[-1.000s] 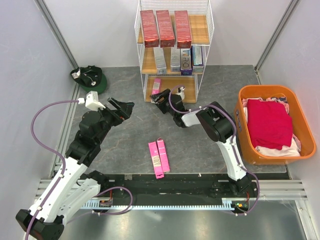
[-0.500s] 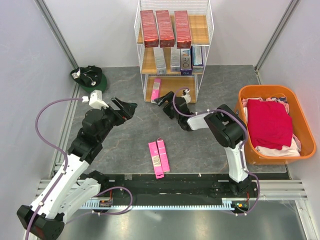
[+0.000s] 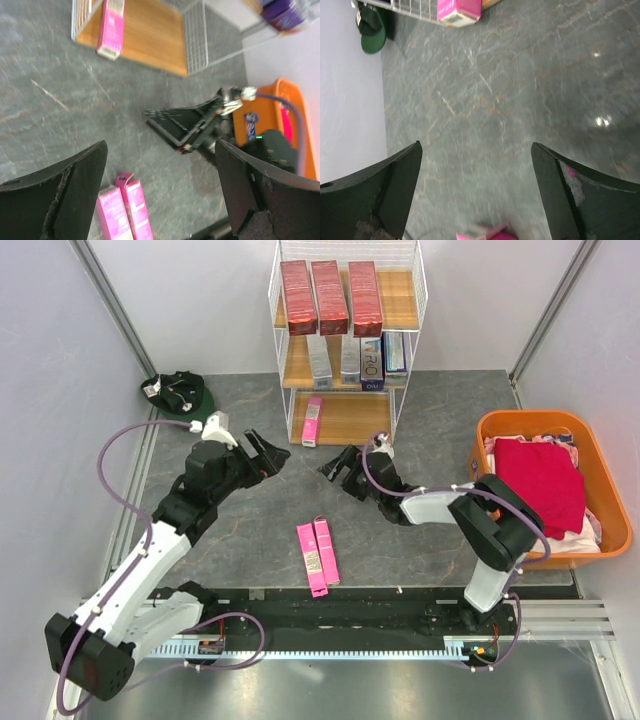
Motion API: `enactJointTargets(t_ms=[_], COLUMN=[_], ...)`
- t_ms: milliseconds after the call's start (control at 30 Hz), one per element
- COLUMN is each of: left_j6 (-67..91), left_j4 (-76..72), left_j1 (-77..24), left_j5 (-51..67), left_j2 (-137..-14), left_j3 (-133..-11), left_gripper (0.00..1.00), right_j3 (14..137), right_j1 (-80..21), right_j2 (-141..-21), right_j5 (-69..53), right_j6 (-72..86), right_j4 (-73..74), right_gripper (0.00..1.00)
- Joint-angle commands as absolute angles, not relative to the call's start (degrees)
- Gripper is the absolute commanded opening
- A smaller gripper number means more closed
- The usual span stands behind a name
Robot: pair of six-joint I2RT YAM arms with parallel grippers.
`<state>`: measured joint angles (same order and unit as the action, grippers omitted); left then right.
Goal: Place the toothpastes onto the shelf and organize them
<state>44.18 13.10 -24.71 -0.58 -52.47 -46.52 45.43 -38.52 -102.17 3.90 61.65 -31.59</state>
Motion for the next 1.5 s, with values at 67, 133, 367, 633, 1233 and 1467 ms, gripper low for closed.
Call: enactJointTargets(t_ms=[67, 133, 367, 633, 1233, 1467], left_j6=[42.5, 44.0, 45.8, 51.8, 58.1, 57.4], left_j4=[16.3, 16.6, 16.1, 9.5, -5.6, -4.6], left_j1=[-24.4, -24.4, -24.6, -28.7, -40.2, -41.7], left_j5=[8.4, 8.8, 10.7, 11.9, 8.5, 6.2], left_j2=[-58.4, -58.7, -59.5, -57.8, -74.5, -80.4], left_j3=[-48.7, -46.6, -38.0, -26.2, -23.5, -26.0], left_gripper=[0.92, 0.92, 0.92, 0.84, 0.58, 0.65], right_j3=[38.6, 37.6, 35.9, 37.0, 37.3, 36.5], right_j1=[-39.0, -38.9, -38.9, -38.8, -37.4, -36.2], right_j2=[-90.1, -85.2, -73.0, -65.4, -64.2, -63.4], right_j5=[2.1, 3.0, 6.1, 7.4, 6.6, 6.0], right_j6=[54.5, 52.7, 46.1, 43.2, 42.9, 43.1], right_j4=[-26.6, -23.3, -14.6, -8.9, -6.2, -6.0], right_gripper=[0.98, 0.98, 0.98, 0.98, 0.98, 0.98])
